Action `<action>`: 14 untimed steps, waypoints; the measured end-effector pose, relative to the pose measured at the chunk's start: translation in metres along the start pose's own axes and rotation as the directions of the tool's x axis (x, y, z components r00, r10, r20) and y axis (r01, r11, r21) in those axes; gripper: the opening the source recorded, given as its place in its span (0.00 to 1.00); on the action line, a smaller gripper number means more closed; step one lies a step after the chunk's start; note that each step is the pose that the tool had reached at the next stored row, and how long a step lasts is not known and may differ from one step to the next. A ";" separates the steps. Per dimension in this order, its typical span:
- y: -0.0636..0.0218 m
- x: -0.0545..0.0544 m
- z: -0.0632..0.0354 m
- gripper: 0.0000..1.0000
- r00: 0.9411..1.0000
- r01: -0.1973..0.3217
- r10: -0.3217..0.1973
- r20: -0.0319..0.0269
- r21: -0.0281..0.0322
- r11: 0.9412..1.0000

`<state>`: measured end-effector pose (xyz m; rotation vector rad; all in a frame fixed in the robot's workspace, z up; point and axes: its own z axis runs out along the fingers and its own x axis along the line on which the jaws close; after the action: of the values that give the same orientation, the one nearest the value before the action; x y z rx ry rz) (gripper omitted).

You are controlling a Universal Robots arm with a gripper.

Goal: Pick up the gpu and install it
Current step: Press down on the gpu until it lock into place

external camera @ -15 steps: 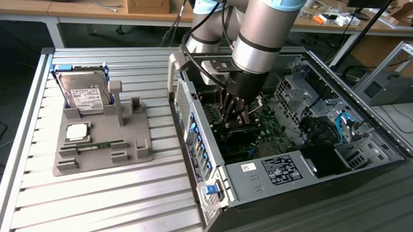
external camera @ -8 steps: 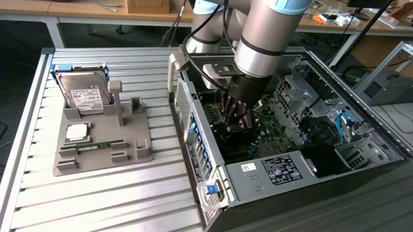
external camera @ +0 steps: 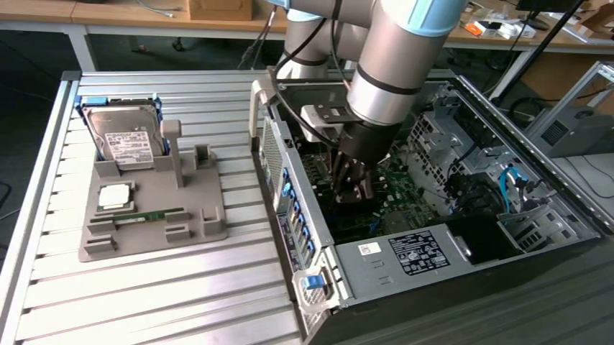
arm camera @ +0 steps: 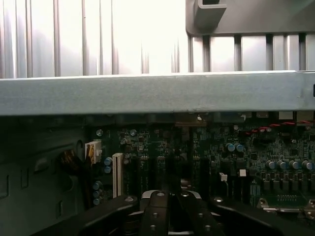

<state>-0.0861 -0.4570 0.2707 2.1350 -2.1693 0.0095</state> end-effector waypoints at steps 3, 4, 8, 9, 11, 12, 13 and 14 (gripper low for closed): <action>-0.0001 0.000 0.0017 0.11 1.000 0.000 0.000 0.000 0.000 1.000; 0.0000 0.000 0.0019 0.11 1.000 0.000 0.000 -0.001 0.000 1.000; 0.0010 0.000 0.0026 0.11 1.000 0.000 0.000 -0.001 0.000 1.000; 0.0012 -0.001 0.0027 0.11 1.000 0.000 0.000 0.000 0.000 1.000; 0.0016 -0.002 0.0026 0.11 1.000 0.000 0.000 0.000 0.000 1.000; 0.0016 -0.003 0.0026 0.11 1.000 0.000 0.000 0.000 0.000 1.000; 0.0016 -0.004 0.0026 0.11 1.000 0.000 0.000 0.000 0.000 1.000; 0.0016 -0.005 0.0025 0.11 1.000 0.000 0.000 0.000 0.000 1.000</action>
<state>-0.0878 -0.4516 0.2680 2.1348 -2.1690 0.0099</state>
